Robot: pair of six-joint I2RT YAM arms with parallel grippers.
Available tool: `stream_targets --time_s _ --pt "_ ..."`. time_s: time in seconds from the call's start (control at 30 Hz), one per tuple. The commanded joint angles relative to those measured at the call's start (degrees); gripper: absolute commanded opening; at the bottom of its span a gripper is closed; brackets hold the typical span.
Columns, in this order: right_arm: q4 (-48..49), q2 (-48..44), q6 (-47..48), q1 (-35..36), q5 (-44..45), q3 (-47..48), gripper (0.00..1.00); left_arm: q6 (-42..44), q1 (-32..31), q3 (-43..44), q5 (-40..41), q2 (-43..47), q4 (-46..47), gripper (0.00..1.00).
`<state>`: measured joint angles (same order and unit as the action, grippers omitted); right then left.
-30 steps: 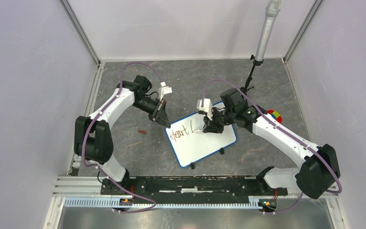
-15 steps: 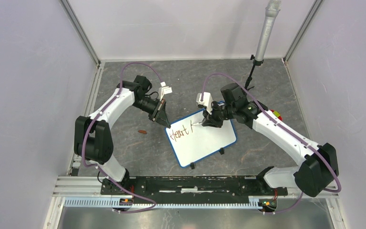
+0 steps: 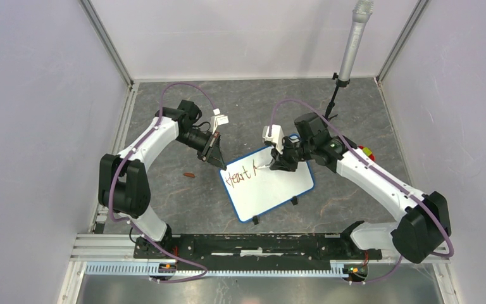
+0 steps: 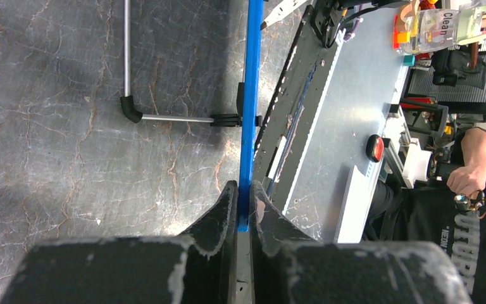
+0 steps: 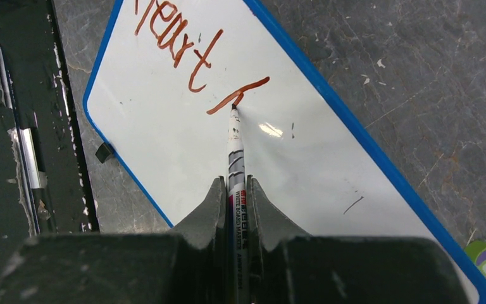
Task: Write a sentence on the whiteboard
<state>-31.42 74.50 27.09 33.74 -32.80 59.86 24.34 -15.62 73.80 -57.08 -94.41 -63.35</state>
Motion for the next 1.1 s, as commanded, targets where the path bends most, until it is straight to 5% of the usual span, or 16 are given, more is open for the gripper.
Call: stream_targets --time_s 0.0,1.07 --pt "-0.97 -1.53 0.77 -0.4 0.78 -2.21 0.0 2.23 -0.2 0.73 0.81 0.31 -1.46 0.02" --pt "0.92 -0.86 -0.72 -0.69 1.86 1.82 0.0 2.21 -0.29 0.21 0.37 0.74 -0.9 0.03"
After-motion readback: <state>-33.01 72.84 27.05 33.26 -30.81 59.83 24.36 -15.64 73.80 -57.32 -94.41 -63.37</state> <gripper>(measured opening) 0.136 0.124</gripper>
